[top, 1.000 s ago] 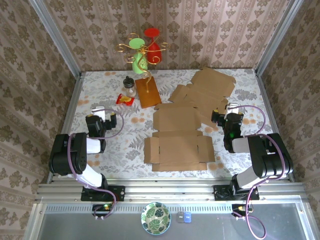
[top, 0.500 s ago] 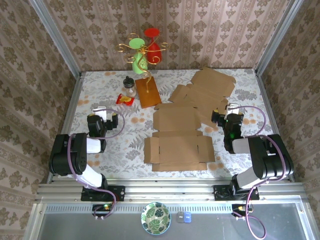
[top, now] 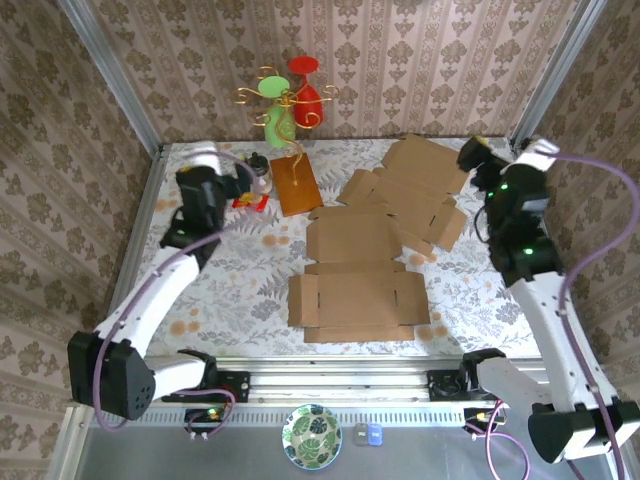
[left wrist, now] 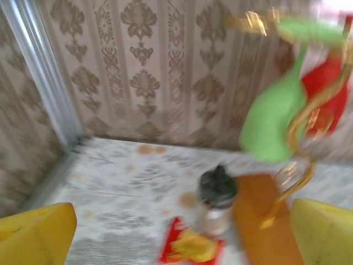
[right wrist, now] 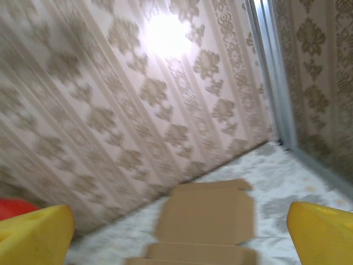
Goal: Fold the paper box
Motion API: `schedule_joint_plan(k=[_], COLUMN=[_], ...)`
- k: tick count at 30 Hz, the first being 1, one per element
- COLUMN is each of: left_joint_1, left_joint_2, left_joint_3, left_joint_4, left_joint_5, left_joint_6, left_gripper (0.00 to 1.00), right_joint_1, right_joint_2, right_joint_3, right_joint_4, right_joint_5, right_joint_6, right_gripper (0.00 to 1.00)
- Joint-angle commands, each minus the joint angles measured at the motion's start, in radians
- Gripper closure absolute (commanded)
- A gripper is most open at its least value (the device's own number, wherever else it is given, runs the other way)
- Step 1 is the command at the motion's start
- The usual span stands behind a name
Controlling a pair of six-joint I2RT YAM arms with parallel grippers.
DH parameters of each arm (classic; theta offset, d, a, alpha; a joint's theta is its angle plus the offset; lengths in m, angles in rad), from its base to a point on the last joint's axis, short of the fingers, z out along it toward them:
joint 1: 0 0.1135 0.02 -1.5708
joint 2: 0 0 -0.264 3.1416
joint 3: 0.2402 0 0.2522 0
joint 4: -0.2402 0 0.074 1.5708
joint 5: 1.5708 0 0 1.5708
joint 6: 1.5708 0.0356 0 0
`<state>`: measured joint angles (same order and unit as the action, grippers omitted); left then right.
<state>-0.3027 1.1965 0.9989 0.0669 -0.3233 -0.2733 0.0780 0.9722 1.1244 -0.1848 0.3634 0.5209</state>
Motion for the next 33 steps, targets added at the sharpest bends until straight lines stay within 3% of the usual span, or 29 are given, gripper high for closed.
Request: schedule_joint_plan(k=[1,3,7,12,16,24,33], left_joint_1=[0.08,0.028,-0.101,-0.321,-0.503,-0.722,-0.894], left_joint_2=[0.027,0.029,-0.008,-0.104,-0.161,-0.147,-0.011], left_joint_3=[-0.01,0.005,-0.049,-0.188,-0.314,-0.509,-0.55], left_joint_4=[-0.404,-0.516,-0.713,-0.744,-0.621,-0.375,-0.181], left_joint_5=[0.284,0.289,0.337,0.37,0.323,0.238,0.09], left_joint_6=[-0.515,-0.634,-0.913,-1.267,-1.534,-1.795,-1.951], left_gripper=[0.03,0.08,0.24,0.31,0.33,0.31,0.33], right_joint_1=[-0.068,-0.051,0.001,0.081,0.168,0.313,0.328], right_joint_2=[0.03,0.057,0.085,0.085,0.083,0.041,-0.063], right_joint_3=[0.003,0.047,0.06,-0.014,-0.135,-0.303,-0.413], right_joint_4=[-0.403,-0.493,-0.582,-0.622,-0.537,-0.387,-0.383], right_joint_5=[-0.233,-0.26,-0.367,-0.454,-0.551,-0.647,-0.701], right_joint_6=[0.284,0.331,0.346,0.374,0.439,0.544,0.596], right_gripper=[0.01,0.12,0.23,0.25,0.26,0.26,0.25])
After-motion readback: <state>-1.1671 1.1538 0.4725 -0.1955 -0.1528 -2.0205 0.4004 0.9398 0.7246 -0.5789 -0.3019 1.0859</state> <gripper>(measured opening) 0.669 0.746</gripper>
